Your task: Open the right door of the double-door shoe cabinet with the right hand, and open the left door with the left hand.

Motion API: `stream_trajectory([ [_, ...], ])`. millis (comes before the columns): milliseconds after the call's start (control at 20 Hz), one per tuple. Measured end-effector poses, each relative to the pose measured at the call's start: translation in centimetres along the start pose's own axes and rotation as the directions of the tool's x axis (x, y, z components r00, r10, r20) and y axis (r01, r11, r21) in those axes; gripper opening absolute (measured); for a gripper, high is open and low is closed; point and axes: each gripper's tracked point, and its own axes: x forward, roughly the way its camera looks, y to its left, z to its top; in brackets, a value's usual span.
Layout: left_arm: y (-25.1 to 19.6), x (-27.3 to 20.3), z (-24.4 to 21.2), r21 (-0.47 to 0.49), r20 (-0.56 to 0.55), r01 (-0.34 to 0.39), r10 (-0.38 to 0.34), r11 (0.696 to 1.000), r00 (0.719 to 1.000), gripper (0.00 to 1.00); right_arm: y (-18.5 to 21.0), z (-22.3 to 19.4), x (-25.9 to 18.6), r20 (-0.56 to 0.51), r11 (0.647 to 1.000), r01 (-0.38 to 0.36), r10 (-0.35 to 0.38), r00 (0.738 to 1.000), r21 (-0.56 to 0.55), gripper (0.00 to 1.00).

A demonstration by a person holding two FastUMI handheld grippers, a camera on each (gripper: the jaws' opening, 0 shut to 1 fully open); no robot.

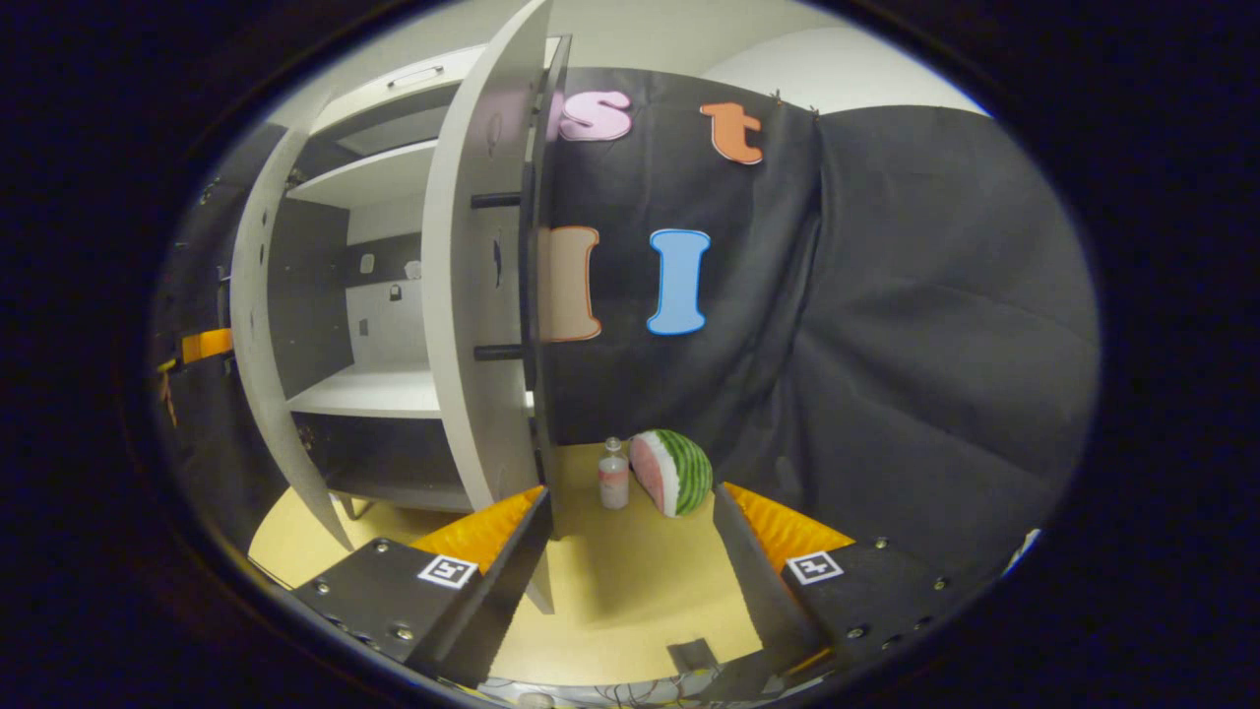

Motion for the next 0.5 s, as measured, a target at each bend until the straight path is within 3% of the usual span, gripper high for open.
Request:
stream_trajectory([
  [500, 2.1, -2.3, -0.5, -0.022, -0.009, -0.047, 0.047, 0.999, 0.999, 0.22, 2.3, -0.8, 0.9, -0.022, 0.996, -0.086, 0.086, 0.996, -0.012, 0.97],
])
